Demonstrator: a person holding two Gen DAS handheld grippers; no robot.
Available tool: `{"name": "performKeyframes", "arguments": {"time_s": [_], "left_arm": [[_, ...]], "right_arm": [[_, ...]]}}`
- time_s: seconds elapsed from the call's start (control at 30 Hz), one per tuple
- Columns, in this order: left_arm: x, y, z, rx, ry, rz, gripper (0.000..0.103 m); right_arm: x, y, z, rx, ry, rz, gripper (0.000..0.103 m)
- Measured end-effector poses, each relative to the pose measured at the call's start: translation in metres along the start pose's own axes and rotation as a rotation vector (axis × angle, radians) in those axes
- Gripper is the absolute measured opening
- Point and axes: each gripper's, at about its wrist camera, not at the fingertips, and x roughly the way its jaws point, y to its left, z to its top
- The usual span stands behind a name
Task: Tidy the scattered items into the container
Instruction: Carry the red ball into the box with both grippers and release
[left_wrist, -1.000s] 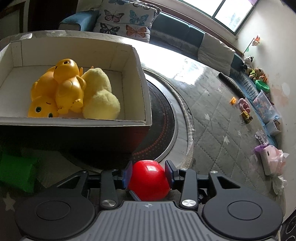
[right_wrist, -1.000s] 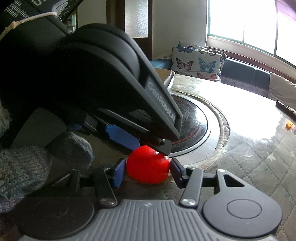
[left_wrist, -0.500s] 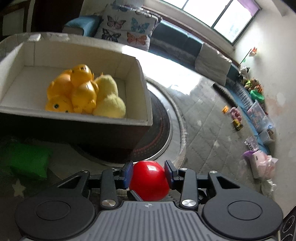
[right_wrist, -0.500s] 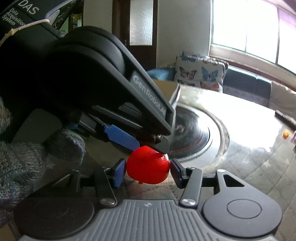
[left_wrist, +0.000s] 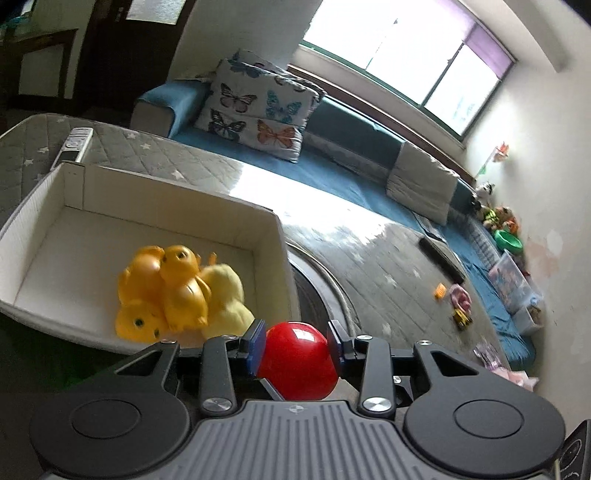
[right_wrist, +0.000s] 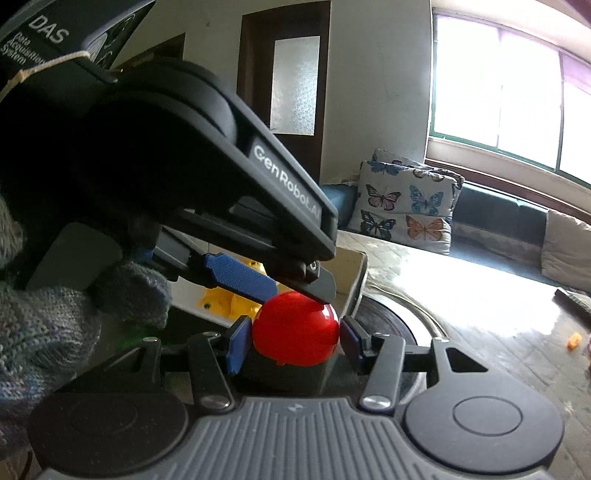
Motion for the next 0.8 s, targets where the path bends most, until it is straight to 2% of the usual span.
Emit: {"name": "performKeyframes", "arguments": {"time_s": [0.27,0.47,0.8], "left_arm": [[0.019,0.015,0.017,-0.031,0.001,0.020,0.039],[0.027,0.022,0.019,-0.031,0.013,0.014,0.039],[0.018,0.023,0.015,-0.018,-0.001,0.007,0.039]], "right_arm": [[0.035,-0.015,0.004,0.081,0.001,0.035,0.053],[0.051,-0.025,0.000,0.121,0.011,0.052,0.053],[0.043,-0.018,0.002,0.070,0.002,0.019,0.054]]}}
